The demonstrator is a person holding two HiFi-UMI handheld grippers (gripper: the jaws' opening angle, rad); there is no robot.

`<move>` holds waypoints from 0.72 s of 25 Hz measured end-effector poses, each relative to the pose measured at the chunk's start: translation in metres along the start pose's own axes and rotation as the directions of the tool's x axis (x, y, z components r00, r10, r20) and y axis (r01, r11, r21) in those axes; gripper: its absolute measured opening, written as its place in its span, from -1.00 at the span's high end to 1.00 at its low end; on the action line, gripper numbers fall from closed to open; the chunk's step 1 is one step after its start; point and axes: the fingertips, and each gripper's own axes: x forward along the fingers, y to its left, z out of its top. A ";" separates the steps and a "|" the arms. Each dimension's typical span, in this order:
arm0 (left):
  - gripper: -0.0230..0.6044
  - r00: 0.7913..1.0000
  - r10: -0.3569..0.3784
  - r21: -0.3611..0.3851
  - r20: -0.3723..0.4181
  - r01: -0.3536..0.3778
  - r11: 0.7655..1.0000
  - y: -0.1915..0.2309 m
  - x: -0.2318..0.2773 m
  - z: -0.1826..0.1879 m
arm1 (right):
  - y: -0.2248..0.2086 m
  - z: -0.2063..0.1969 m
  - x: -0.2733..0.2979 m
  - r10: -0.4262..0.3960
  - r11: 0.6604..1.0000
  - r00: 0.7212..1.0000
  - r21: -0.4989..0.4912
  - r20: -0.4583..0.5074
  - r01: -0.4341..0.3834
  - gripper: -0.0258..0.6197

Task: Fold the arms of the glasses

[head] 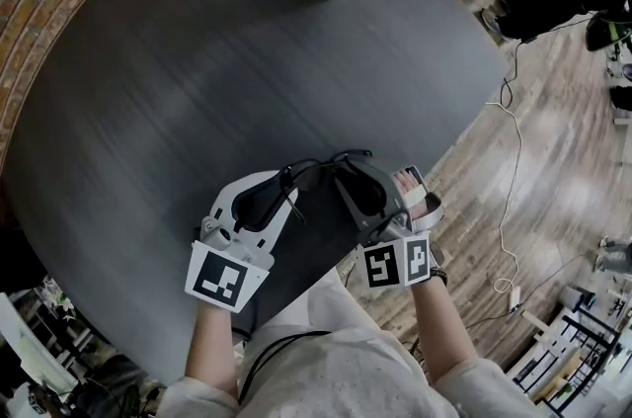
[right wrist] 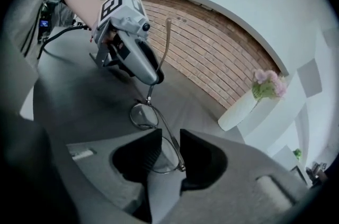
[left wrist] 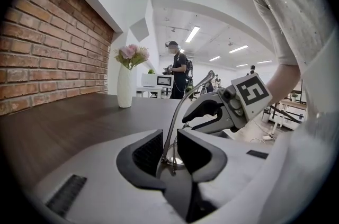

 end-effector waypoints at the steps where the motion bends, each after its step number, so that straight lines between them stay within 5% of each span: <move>1: 0.67 1.000 0.001 -0.001 -0.006 -0.001 1.000 0.000 -0.001 -0.002 | -0.001 0.001 -0.001 0.000 1.000 1.000 0.018 0.006 0.000 0.62; 9: 0.67 1.000 0.016 0.025 -0.008 -0.016 1.000 0.001 -0.018 0.001 | -0.019 0.003 -0.015 -0.063 0.961 0.997 0.273 0.046 0.048 0.62; 18: 0.67 1.000 -0.008 0.114 0.020 0.006 0.993 -0.007 -0.023 0.020 | -0.019 -0.010 -0.025 -0.075 0.932 0.997 0.356 0.014 0.065 0.62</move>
